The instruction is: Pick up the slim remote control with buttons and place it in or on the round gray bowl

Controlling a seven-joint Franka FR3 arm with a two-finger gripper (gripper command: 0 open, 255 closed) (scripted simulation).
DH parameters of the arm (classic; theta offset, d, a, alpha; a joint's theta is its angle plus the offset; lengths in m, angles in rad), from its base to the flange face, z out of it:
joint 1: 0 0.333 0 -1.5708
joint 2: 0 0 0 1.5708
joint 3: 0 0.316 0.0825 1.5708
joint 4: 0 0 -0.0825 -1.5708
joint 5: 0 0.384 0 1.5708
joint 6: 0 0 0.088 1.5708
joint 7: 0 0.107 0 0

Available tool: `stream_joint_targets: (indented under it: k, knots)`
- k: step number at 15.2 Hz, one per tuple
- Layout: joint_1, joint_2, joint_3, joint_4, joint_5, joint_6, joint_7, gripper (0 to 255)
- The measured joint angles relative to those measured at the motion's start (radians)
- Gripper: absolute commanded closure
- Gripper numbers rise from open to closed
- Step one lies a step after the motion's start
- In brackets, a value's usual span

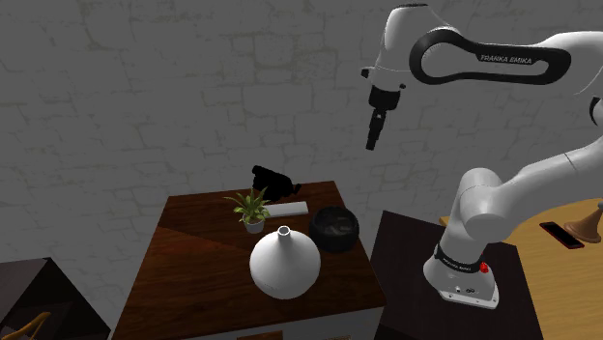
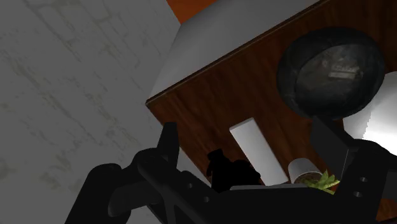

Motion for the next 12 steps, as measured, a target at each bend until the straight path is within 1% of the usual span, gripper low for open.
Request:
stream_joint_targets:
  k: [2,5,12]
  knots:
    - [0.002,0.010,0.000,-0.006,0.000,0.013,-0.004,0]
    - [0.016,0.078,0.005,-0.026,0.000,0.088,-0.021,0]
    - [0.051,0.309,0.021,-0.016,0.001,0.279,-0.063,0]
